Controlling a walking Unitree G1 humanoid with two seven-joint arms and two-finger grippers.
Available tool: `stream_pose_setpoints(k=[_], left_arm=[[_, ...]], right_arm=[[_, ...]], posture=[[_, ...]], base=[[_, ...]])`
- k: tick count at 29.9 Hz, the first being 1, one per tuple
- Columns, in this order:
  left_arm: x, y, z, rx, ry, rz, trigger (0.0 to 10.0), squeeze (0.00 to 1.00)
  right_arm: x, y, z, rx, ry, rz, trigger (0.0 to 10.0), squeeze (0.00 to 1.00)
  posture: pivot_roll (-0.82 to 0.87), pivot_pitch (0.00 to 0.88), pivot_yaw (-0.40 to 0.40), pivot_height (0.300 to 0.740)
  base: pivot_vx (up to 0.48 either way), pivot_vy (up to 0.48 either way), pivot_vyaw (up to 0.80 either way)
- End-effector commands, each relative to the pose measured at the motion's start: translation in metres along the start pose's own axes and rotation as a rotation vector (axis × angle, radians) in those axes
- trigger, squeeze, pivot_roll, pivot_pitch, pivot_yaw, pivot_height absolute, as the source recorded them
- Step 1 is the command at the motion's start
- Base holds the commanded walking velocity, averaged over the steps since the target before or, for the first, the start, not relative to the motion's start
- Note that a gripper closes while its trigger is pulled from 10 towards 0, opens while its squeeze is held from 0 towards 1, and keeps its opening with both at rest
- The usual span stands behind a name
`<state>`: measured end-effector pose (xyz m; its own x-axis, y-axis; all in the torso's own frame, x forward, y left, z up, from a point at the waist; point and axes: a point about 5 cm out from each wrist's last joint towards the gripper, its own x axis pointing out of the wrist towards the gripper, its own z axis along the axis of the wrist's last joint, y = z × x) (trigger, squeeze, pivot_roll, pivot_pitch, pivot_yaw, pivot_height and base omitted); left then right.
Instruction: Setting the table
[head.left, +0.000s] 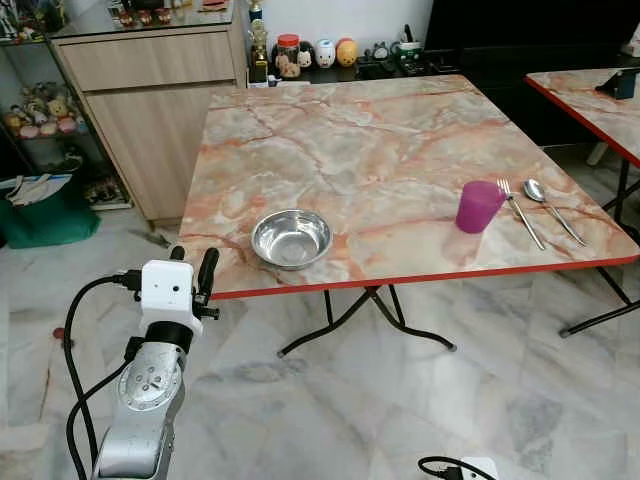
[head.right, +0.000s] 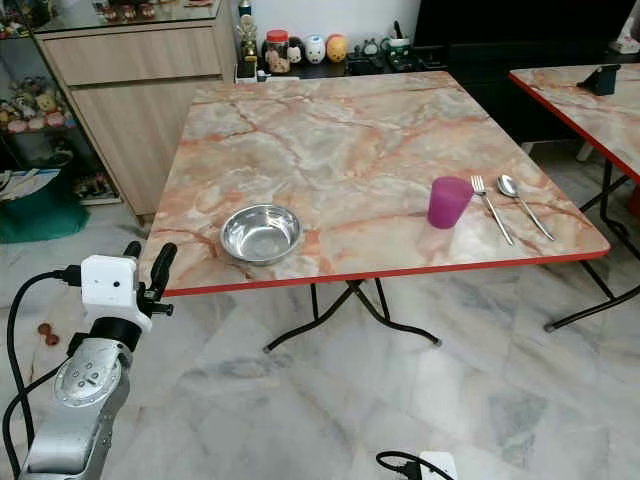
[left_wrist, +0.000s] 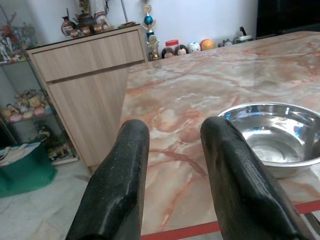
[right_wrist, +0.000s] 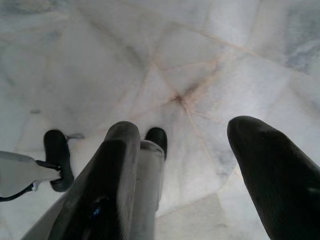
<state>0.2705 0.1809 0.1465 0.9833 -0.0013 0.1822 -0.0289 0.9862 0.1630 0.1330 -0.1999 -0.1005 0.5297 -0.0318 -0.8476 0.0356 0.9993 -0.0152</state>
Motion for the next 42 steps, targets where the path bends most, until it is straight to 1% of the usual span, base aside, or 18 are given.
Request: stream_pose_setpoints(k=[1, 6, 9, 12, 14, 15, 28, 42], left_arm=[[-0.0004, 0.0015, 0.0019, 0.001, -0.004, -0.004, 10.0, 0.00], [-0.0004, 0.0029, 0.0020, 0.006, -0.005, 0.003, 10.0, 0.00], [-0.0002, 0.0033, 0.0020, 0.009, -0.003, 0.006, 10.0, 0.00], [0.0001, 0.0038, 0.0019, 0.011, -0.003, 0.008, 10.0, 0.00], [0.0002, 0.0041, 0.0019, 0.011, -0.003, 0.010, 10.0, 0.00], [0.0005, 0.0045, 0.0019, 0.011, -0.005, 0.010, 10.0, 0.00], [0.0000, 0.0050, 0.0021, 0.011, -0.006, 0.007, 10.0, 0.00], [0.0008, 0.0050, 0.0029, 0.011, -0.011, 0.004, 10.0, 0.00]], right_arm=[[0.0019, 0.0067, 0.0039, -0.010, -0.001, 0.012, 10.0, 0.00], [0.0032, 0.0109, 0.0074, -0.014, -0.008, 0.018, 10.0, 0.00], [0.0038, 0.0128, 0.0093, -0.034, -0.011, 0.019, 10.0, 0.00], [0.0044, 0.0157, 0.0109, -0.038, -0.017, 0.022, 10.0, 0.00], [0.0044, 0.0158, 0.0107, -0.036, -0.016, 0.021, 10.0, 0.00], [0.0043, 0.0156, 0.0102, -0.015, -0.015, 0.019, 10.0, 0.00], [0.0034, 0.0121, 0.0080, -0.022, -0.011, 0.014, 10.0, 0.00], [0.0037, 0.0143, 0.0072, -0.025, -0.002, 0.016, 10.0, 0.00]], posture=[[0.03, 0.000, 0.005, 0.740], [0.03, 0.000, 0.005, 0.740], [0.03, 0.000, 0.004, 0.740], [0.03, 0.000, 0.004, 0.740], [0.03, 0.000, 0.004, 0.740], [0.03, 0.000, 0.005, 0.740], [0.03, 0.000, 0.004, 0.740], [0.04, 0.000, 0.005, 0.740]], base=[[0.000, 0.000, 0.00], [0.000, 0.000, 0.00], [0.162, 0.000, 0.00], [0.250, 0.000, 0.56], [0.255, 0.000, 0.52], [0.259, 0.000, 0.00], [0.268, 0.000, 0.00], [0.280, 0.000, 0.00]])
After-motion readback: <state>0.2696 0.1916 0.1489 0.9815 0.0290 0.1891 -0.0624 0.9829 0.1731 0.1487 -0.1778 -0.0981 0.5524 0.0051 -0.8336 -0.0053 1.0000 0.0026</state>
